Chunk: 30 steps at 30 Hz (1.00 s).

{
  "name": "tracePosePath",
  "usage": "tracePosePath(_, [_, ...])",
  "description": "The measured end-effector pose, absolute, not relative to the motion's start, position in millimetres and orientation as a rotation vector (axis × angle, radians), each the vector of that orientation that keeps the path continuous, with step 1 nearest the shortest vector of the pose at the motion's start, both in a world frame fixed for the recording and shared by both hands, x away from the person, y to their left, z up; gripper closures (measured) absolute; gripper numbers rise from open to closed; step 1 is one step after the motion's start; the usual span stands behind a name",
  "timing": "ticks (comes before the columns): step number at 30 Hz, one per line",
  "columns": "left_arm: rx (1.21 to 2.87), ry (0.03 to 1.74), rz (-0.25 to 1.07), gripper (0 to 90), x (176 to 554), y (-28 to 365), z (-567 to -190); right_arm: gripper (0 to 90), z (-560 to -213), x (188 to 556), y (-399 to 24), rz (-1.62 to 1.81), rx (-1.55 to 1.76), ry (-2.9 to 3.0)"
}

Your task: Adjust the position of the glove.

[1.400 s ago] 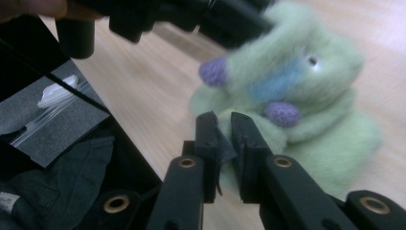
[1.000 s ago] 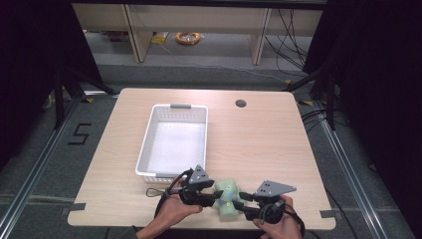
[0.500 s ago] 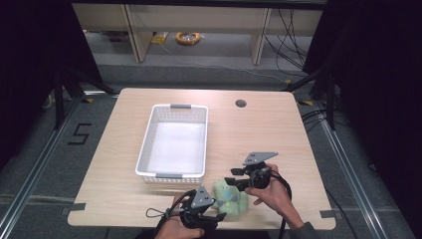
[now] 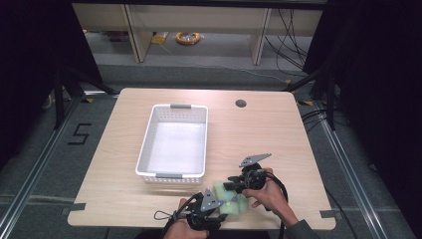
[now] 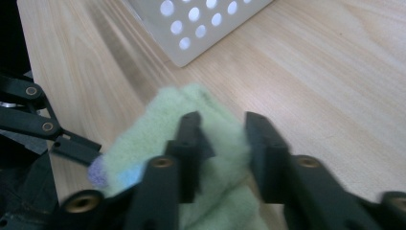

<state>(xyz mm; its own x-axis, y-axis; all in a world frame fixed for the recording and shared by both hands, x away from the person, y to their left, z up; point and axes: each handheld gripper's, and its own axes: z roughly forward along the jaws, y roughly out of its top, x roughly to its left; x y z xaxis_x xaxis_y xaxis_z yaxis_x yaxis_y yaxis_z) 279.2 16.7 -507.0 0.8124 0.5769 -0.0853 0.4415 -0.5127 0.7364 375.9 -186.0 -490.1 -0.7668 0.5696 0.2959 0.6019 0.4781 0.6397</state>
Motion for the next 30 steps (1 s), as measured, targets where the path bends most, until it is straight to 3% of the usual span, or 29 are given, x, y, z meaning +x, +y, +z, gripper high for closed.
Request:
tracePosePath(7, [2.199, 0.737, 0.24, 76.8, 277.5, 18.4, -505.9, 80.1, -484.9, 371.6, -187.5, -1.213, -1.074, -2.668])
tracePosePath(17, [2.102, 0.743, 0.246, 83.4, 292.5, 41.8, -472.2, 80.7, -458.6, 349.7, -206.1, -1.371, -1.152, -2.618])
tracePosePath(30, [2.13, 0.772, 0.249, 83.8, 324.1, 31.3, -484.3, 80.4, -467.5, 306.6, -223.8, -1.526, -1.362, -2.548])
